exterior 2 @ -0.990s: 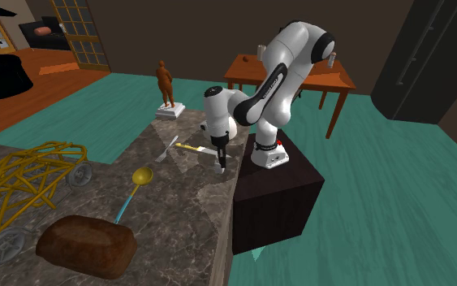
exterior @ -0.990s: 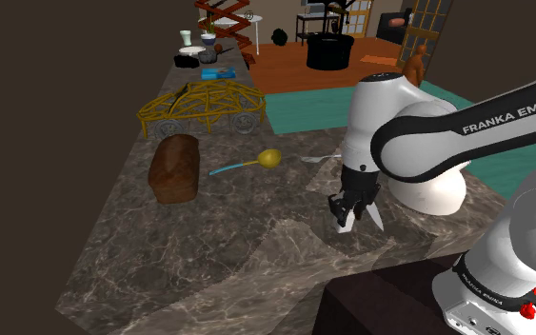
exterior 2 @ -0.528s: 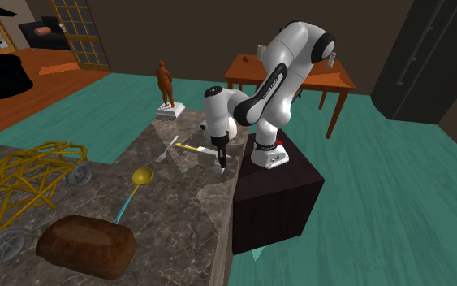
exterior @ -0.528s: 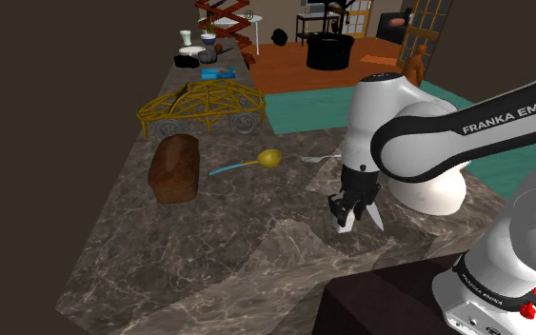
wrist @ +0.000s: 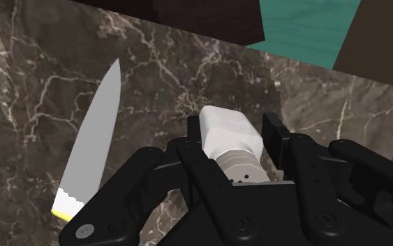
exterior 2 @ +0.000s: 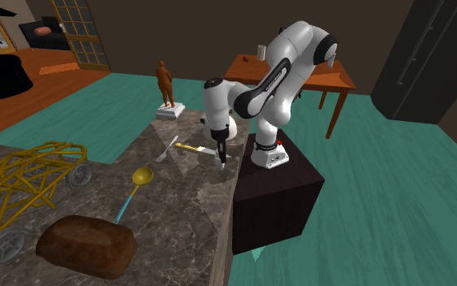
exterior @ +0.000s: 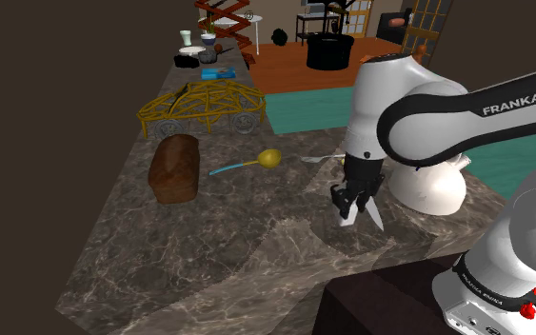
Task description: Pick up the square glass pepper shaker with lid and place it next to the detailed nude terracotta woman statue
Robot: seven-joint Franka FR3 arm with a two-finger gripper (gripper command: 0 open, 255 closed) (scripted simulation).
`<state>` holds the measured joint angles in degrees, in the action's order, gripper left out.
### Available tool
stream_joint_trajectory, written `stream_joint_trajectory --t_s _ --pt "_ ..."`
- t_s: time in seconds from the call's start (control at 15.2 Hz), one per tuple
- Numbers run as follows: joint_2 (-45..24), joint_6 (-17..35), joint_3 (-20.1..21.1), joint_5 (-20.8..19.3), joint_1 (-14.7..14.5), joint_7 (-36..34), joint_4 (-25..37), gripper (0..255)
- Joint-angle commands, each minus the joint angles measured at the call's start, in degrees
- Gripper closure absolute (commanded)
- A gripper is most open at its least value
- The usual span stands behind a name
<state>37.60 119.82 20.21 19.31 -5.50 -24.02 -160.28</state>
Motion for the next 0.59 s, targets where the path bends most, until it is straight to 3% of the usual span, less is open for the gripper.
stream_joint_trajectory --t_s 0.0,0.53 --pt "0.8 -2.0 -0.4 -0.5 0.2 -0.1 1.1 255" --pt "3.7 -9.4 -1.9 -1.9 0.5 -0.7 5.6 255"
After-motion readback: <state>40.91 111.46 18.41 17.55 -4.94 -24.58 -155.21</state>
